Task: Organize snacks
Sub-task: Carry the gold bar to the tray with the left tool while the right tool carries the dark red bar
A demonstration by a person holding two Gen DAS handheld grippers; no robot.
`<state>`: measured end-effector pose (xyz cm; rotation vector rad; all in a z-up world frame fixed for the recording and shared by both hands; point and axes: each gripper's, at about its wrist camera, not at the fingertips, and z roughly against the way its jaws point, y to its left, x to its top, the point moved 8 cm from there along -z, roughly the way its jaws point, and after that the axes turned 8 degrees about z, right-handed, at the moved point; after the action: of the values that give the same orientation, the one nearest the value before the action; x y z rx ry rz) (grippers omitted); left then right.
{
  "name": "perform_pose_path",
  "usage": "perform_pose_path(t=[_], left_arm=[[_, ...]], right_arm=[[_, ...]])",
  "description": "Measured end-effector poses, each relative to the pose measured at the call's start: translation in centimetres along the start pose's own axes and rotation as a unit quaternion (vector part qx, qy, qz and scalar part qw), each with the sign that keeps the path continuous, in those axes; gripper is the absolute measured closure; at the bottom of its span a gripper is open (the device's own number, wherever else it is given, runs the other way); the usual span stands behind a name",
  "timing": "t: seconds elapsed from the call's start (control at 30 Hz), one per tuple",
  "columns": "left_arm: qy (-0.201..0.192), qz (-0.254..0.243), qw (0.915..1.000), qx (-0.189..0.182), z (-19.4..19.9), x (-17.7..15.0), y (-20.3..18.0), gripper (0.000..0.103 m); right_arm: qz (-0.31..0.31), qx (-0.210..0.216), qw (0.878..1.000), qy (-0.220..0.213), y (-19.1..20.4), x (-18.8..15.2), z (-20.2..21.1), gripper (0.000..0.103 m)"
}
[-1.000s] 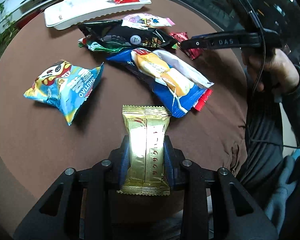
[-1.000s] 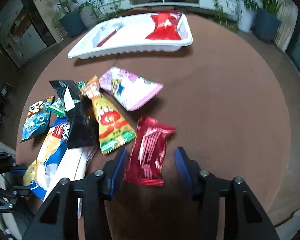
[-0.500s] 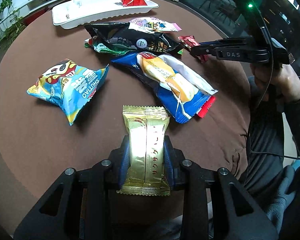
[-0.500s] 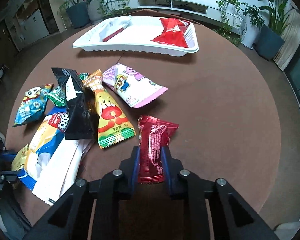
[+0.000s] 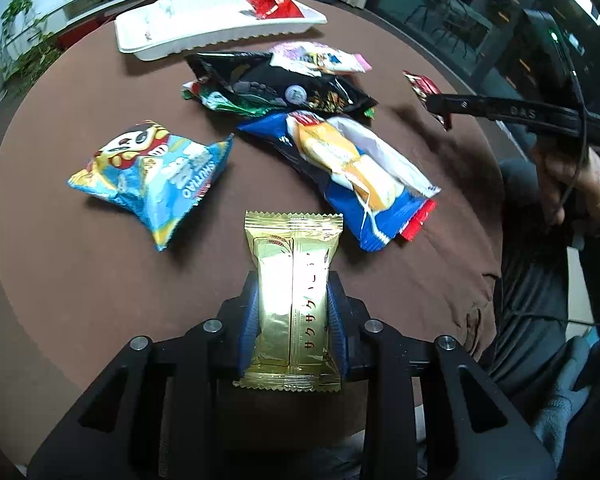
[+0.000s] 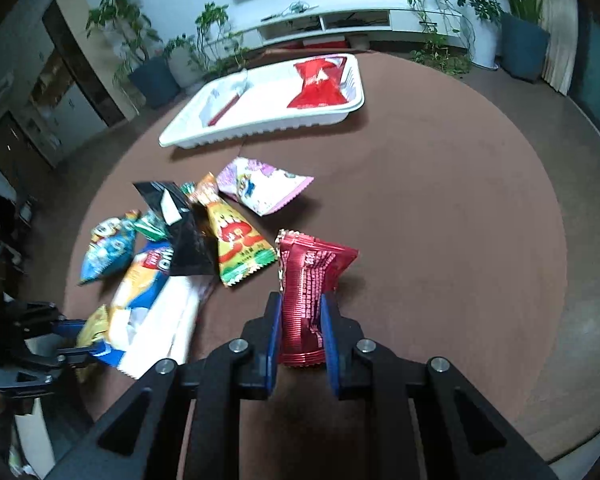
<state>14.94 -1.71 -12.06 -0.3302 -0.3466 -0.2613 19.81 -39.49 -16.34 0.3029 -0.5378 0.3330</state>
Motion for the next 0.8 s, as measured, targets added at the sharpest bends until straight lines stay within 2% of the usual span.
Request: perform_pose_path(t=[0.27, 0.47, 0.67, 0.8], left_arm=[[-0.033, 0.040, 0.9983, -0.028, 2.5, 0.9, 0.9, 0.074], [-0.068, 0.079, 0.9934, -0.048, 5.1, 2.2, 2.8, 0.074], [-0.110, 0.094, 0.9883, -0.048, 8.2, 6.4, 4.8, 0.074], [-0.135, 0.096, 0.9853, -0.043, 9.7, 10.8, 5.9, 0.074]], right_arm=[[-0.030, 0.025, 0.999, -0.021, -0.6, 0.4, 1.5, 0.083], [-0.054, 0.035, 0.997, -0.034, -1.9, 0.8, 2.2, 0.083], [-0.082, 0.032, 0.995, -0.055, -4.6, 2.5, 3.5, 0.083], [-0.087, 0.018, 0.993, -0.072, -6.5, 4.8, 4.3, 0.083]])
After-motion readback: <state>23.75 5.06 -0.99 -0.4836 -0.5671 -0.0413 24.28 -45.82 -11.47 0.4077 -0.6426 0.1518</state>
